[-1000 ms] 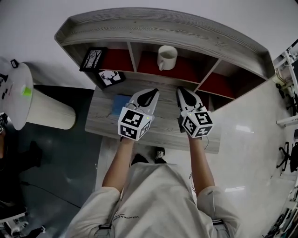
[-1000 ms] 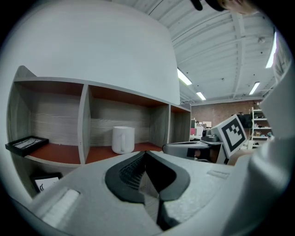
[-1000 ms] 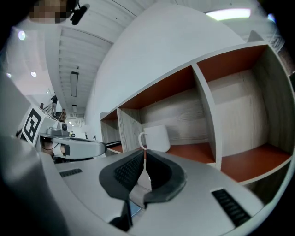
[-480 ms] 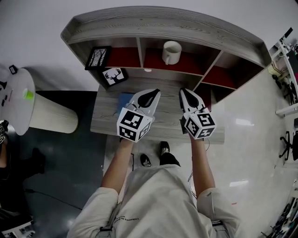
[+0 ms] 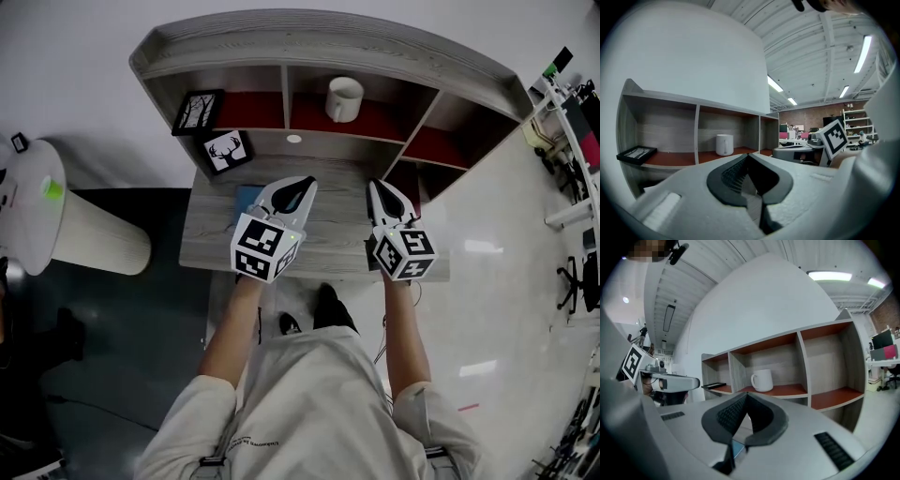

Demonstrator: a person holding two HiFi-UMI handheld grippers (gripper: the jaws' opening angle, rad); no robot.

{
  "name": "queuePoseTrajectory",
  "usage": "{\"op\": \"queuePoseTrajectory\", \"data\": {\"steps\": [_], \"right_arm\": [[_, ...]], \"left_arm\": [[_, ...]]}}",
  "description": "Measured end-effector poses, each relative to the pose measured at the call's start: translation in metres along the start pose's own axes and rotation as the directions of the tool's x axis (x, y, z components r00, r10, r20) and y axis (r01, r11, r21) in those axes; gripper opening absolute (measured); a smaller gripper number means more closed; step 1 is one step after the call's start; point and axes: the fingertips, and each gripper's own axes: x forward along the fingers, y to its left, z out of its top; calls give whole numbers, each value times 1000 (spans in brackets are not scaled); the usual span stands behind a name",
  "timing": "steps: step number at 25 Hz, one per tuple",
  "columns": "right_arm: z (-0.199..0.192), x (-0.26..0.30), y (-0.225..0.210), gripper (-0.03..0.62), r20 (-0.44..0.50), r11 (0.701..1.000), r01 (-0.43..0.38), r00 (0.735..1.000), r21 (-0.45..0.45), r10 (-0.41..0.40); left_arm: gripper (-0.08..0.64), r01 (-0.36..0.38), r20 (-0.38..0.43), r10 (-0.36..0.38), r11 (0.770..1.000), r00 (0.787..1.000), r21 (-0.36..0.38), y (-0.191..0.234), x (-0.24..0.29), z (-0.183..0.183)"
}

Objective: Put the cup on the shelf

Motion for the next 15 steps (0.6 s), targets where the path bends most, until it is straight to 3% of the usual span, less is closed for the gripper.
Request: {"op": "queuePoseTrajectory", "data": {"steps": [15], "right_arm": [[5, -22, 4, 15, 18, 999, 36, 999, 18, -36]], "left_arm": [[9, -5, 6, 5, 1000, 1000, -16, -7, -24, -9]]}}
